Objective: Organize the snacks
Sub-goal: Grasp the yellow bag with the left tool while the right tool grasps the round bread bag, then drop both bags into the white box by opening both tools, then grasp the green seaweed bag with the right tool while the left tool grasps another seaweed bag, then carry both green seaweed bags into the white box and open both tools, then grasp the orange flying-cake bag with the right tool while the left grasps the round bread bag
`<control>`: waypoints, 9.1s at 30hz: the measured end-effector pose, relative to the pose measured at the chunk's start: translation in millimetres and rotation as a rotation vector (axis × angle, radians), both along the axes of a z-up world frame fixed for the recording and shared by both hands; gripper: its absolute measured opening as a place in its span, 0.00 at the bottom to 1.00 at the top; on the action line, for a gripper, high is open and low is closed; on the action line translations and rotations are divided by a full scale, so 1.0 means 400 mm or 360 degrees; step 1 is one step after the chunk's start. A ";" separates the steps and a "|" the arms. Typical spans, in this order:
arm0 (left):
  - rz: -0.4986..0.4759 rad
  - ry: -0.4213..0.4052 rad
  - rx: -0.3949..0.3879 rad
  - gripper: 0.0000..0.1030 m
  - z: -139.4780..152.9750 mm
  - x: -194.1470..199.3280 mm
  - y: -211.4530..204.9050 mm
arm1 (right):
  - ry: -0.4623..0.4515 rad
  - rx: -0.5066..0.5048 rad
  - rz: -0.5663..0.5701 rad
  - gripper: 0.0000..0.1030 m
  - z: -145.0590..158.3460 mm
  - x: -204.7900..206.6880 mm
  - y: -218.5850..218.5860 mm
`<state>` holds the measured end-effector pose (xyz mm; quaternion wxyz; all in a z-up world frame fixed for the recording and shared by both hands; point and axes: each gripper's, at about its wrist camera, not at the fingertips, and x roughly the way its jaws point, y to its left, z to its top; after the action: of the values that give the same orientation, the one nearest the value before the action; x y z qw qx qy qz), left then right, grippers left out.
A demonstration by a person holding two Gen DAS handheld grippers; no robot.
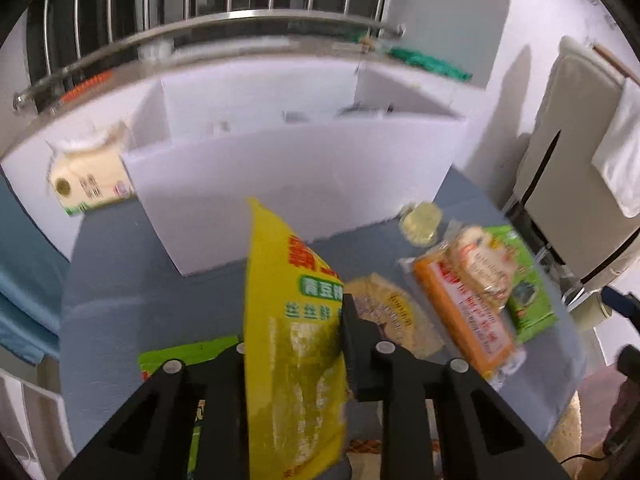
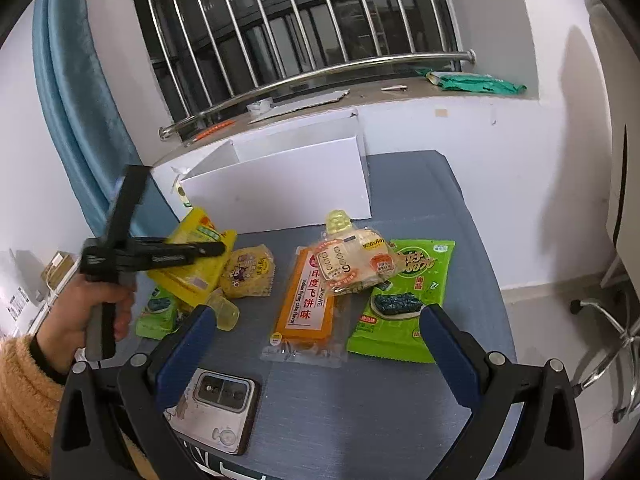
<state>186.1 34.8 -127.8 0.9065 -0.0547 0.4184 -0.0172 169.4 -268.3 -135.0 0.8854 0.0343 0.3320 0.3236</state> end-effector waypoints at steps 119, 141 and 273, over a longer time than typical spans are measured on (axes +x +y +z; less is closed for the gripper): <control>0.0338 -0.0270 -0.0165 1.00 0.038 -0.376 0.040 | 0.0150 -0.0332 -0.0349 1.00 -0.098 0.169 0.023; 0.0310 -0.0041 -0.0083 1.00 -0.052 -0.312 0.063 | 0.0125 -0.0319 -0.0390 0.63 -0.121 0.229 0.005; 0.0075 0.0041 -0.0128 1.00 -0.020 -0.104 -0.077 | -0.0008 -0.0564 -0.0041 0.57 -0.105 0.130 0.194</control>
<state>144.5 4.2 -135.9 0.8983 -0.1011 0.4275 -0.0120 221.2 -190.7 -176.8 0.8825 -0.1189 0.3811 0.2488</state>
